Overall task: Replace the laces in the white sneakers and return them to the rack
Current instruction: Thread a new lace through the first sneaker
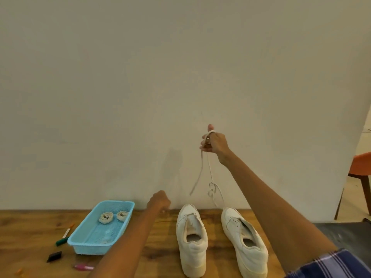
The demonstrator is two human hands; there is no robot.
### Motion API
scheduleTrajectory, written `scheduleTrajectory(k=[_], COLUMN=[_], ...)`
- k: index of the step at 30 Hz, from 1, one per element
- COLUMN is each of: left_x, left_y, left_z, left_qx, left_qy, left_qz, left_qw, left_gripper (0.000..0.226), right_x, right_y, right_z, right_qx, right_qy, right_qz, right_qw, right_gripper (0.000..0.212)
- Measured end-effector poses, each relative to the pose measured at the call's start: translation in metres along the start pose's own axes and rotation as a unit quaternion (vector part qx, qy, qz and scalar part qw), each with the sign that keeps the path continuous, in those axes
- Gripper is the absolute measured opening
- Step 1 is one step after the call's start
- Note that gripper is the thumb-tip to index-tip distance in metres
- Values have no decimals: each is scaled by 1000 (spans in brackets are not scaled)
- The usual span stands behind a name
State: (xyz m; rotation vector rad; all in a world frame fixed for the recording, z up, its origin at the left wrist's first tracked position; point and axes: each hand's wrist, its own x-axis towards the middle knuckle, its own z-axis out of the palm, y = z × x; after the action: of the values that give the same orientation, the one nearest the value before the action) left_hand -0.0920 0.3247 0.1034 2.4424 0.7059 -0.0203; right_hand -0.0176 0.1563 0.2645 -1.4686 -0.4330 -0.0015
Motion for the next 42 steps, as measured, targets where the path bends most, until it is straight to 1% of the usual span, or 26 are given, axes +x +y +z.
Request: scheduleTrajectory(k=[2, 4, 5, 7, 9, 10, 15, 16, 17, 18, 20, 21, 22, 25, 27, 28, 29, 30, 32, 33, 34, 35, 36, 38, 40, 42], left_x=[-10, -24, -28, -31, -28, -27, -25, -27, -29, -29, -28, -28, -26, -24, -27, -28, -27, -24, -18, -17, -19, -22, -26, -32, -32, -33], left_y=[23, 56, 71, 93, 103, 105, 104, 106, 107, 108, 108, 107, 104, 97, 94, 92, 90, 87, 83, 83, 85, 88, 92, 98, 95, 90], left_z=[-11, -28, -36, -46, -53, -56, -60, -59, -60, -63, -75, -82, -90, -105, -107, -105, -102, -96, -80, -71, -63, -56, -51, -45, -47, -53], left_qx=[-109, -248, -280, -266, -246, -249, -247, -252, -294, -380, -593, -665, -702, -703, -737, -748, -735, -691, -543, -457, -383, -326, -284, -240, -199, -201], left_qy=[76, 105, 103, 95, 92, 91, 53, 71, 105, 140, 192, 211, 229, 298, 301, 289, 288, 295, 294, 270, 228, 177, 123, 55, 52, 69], left_qz=[72, 151, 181, 219, 222, 222, 197, 191, 185, 174, 131, 117, 106, 101, 104, 111, 119, 122, 138, 144, 148, 152, 156, 168, 177, 176], left_qw=[988, 951, 937, 934, 939, 939, 947, 946, 932, 898, 771, 707, 666, 638, 596, 587, 602, 648, 775, 835, 883, 916, 938, 955, 962, 961], left_gripper=[45, 52, 51, 39, 24, 22, 23, 29, 35, 40, 44, 44, 44, 44, 44, 44, 44, 44, 39, 37, 38, 40, 41, 42, 39, 33], right_x=[-5, -9, -10, -9, -7, -7, -4, -1, 1, 4, 8, 8, 7, 5, 0, -4, -7, -10, -11, -11, -11, -11, -12, -13, -13, -10], right_y=[11, 19, 22, 26, 24, 23, 28, 32, 37, 43, 56, 64, 73, 95, 104, 104, 102, 97, 85, 79, 73, 68, 65, 62, 63, 69], right_z=[7, 15, 19, 24, 25, 25, 19, 17, 13, 8, -6, -13, -21, -45, -58, -61, -61, -59, -47, -38, -28, -18, -8, 4, 5, -3], right_qx=[-33, -76, -111, -199, -250, -257, -314, -325, -339, -355, -391, -404, -419, -466, -482, -477, -471, -463, -441, -426, -416, -415, -417, -429, -430, -426], right_qy=[-39, -76, -89, -90, -76, -71, -32, -20, -9, -3, -2, 0, 6, 32, 46, 53, 61, 64, 39, 8, -30, -62, -82, -96, -91, -87], right_qz=[6, -3, -17, -62, -102, -116, -181, -186, -183, -174, -135, -110, -86, -18, 22, 36, 30, 8, -44, -67, -84, -103, -116, -144, -161, -155], right_qw=[999, 994, 990, 974, 960, 957, 931, 927, 923, 919, 911, 908, 904, 884, 875, 876, 880, 884, 896, 902, 905, 902, 898, 887, 884, 887], right_gripper=[42, 45, 46, 46, 30, 21, 11, 7, 4, 6, 9, 9, 11, 17, 24, 23, 18, 18, 27, 22, 20, 23, 21, 18, 19, 18])
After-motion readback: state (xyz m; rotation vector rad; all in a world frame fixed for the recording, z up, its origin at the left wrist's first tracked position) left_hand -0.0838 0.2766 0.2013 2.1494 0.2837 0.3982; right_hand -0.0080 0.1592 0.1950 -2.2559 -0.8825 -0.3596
